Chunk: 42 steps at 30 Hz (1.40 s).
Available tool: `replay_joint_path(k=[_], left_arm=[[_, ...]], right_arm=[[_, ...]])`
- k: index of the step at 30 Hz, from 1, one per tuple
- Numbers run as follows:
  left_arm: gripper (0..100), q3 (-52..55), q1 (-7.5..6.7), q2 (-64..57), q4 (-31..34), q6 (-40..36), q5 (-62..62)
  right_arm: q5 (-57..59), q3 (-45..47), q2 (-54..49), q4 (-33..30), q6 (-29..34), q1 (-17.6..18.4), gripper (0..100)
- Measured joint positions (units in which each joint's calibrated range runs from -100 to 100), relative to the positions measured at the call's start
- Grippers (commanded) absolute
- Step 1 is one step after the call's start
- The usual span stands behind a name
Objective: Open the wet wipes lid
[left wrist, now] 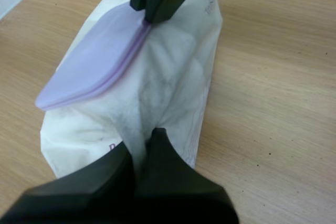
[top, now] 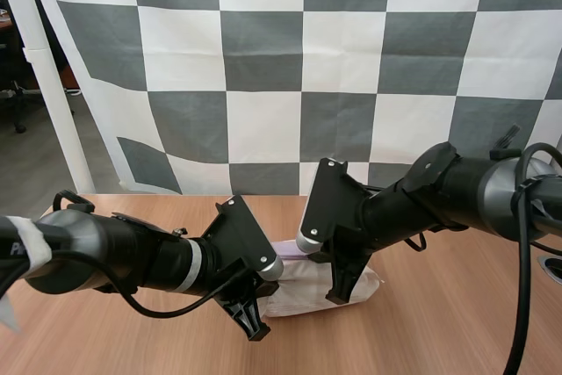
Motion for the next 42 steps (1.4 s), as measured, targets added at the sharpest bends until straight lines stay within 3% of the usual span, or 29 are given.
replay_joint_path(k=[11, 19, 33, 42], left_arm=[[0, 0.0, 0.0, 0.0, 0.49, 0.0, 0.36], [0, 0.0, 0.0, 0.0, 1.43, 0.0, 0.85], [0, 0.0, 0.0, 0.0, 1.2, 0.0, 0.5], [0, 0.0, 0.0, 0.0, 1.2, 0.0, 0.18]], right_arm=[[-8.32, 0.0, 0.11, 6.32, 0.0, 0.0, 0], [-13.1, -0.89, 2.45, 14.85, 0.0, 0.0, 0], [-12.68, -10.51, 17.39, 18.35, 0.0, 0.0, 0], [-12.66, -10.98, 26.21, 19.52, 0.0, 0.0, 0]])
